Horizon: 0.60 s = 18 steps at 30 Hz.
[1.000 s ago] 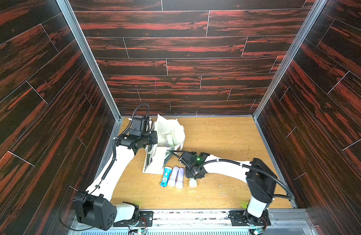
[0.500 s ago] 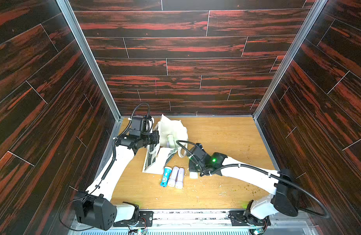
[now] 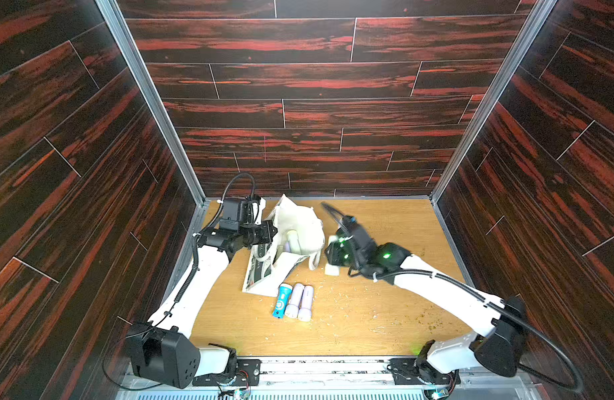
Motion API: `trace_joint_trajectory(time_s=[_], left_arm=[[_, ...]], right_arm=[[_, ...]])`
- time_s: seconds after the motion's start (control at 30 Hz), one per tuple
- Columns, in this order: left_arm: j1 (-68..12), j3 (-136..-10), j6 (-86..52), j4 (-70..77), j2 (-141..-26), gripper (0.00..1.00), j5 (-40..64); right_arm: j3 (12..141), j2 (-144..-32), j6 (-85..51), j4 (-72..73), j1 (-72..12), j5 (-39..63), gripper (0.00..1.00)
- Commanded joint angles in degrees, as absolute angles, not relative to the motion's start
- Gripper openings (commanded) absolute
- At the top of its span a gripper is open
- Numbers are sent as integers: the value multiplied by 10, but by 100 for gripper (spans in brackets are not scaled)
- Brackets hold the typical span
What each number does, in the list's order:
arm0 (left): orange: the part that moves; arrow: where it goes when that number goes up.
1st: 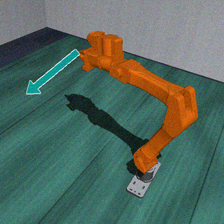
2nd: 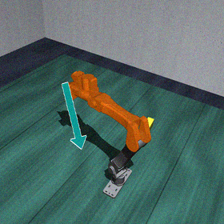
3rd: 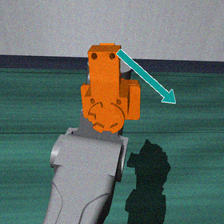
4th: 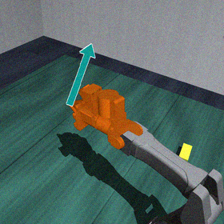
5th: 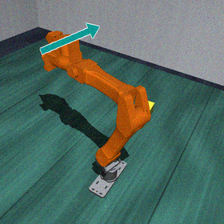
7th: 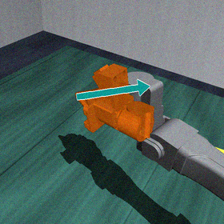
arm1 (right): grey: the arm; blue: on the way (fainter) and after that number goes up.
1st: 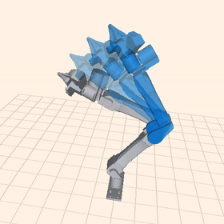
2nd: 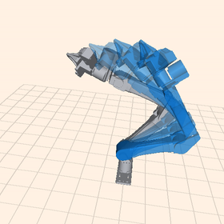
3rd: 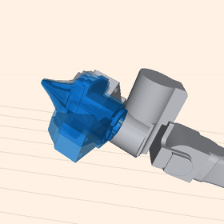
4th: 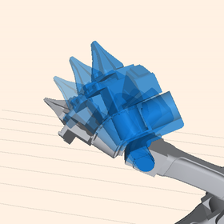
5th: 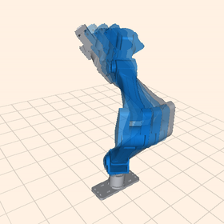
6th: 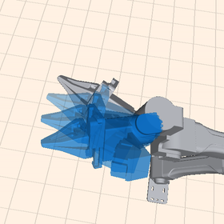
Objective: Put the flashlights into the tote bags
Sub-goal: Place the flashlight in the canvas bag.
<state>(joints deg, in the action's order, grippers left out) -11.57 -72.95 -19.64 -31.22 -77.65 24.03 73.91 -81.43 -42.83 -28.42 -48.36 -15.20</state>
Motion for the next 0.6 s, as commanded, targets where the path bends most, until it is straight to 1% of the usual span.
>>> trace_joint_trajectory(time_s=[0.0, 0.1, 0.27, 0.33, 0.43, 0.57], left_arm=[[-112, -726, -210, -283, -778, 0, 278], [-111, -723, -214, -277, -780, 0, 286], [-111, -718, -220, -266, -782, 0, 305], [-111, -716, -218, -264, -782, 0, 308], [-111, -712, -215, -262, -782, 0, 311], [-111, -709, -214, -259, -784, 0, 319]], right_arm=[[723, -771, -411, -193, -464, -94, 0], [706, -765, -396, -140, -451, -67, 0], [750, -811, -387, -151, -417, 29, 0], [753, -823, -374, -133, -416, 44, 0], [792, -862, -363, -160, -416, 50, 0], [843, -922, -344, -185, -416, 93, 0]])
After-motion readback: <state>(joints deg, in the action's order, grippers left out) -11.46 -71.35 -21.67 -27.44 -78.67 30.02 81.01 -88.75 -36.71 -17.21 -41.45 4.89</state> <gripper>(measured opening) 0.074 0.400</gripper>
